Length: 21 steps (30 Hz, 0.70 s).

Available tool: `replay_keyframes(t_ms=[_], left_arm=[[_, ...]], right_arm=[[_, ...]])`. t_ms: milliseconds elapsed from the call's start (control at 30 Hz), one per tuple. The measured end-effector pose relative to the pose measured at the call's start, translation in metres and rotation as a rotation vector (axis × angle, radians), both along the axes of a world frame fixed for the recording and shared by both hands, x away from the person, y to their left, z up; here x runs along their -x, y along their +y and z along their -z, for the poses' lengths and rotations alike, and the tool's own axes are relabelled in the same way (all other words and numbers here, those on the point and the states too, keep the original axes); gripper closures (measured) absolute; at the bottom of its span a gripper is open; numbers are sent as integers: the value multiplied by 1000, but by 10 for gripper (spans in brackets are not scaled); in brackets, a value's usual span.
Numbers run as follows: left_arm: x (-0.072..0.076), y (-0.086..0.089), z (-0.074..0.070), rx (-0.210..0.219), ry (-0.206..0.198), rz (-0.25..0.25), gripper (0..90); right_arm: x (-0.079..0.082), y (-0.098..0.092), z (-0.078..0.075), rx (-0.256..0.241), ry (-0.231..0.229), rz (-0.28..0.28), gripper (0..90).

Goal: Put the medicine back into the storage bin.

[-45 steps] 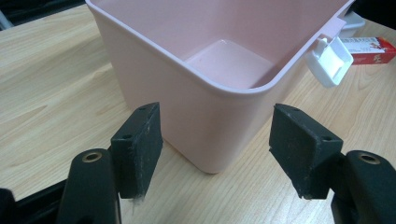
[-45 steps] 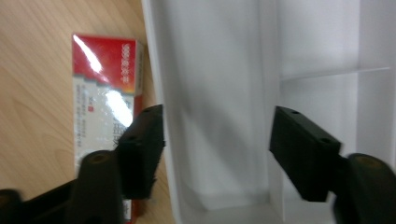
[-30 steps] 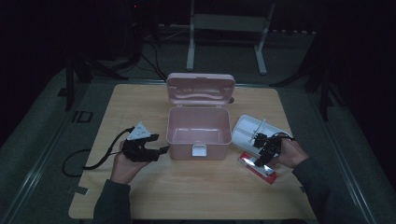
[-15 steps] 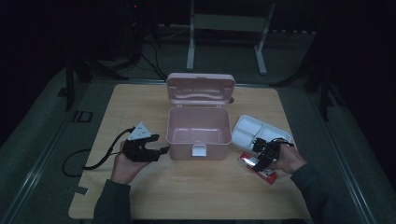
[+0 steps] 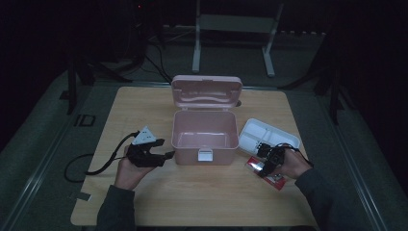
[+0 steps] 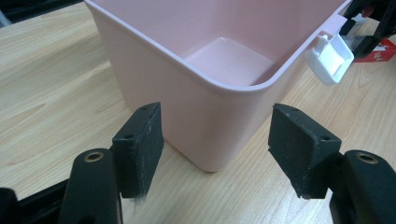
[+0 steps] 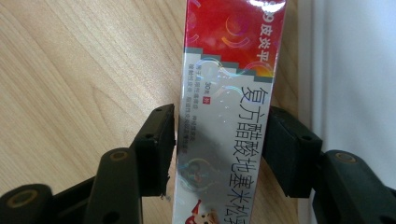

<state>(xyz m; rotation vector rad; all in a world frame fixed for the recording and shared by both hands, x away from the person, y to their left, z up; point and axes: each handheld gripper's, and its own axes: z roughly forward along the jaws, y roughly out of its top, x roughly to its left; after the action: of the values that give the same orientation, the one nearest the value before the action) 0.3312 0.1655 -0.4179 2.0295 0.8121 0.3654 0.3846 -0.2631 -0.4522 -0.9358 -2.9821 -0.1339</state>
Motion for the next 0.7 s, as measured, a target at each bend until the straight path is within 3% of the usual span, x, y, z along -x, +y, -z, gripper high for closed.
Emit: replay_keyframes(t_ms=[700], left_arm=[[0, -1, 1, -11, 4, 5, 353]], right_arm=[[0, 3, 2, 49, 21, -32, 496]])
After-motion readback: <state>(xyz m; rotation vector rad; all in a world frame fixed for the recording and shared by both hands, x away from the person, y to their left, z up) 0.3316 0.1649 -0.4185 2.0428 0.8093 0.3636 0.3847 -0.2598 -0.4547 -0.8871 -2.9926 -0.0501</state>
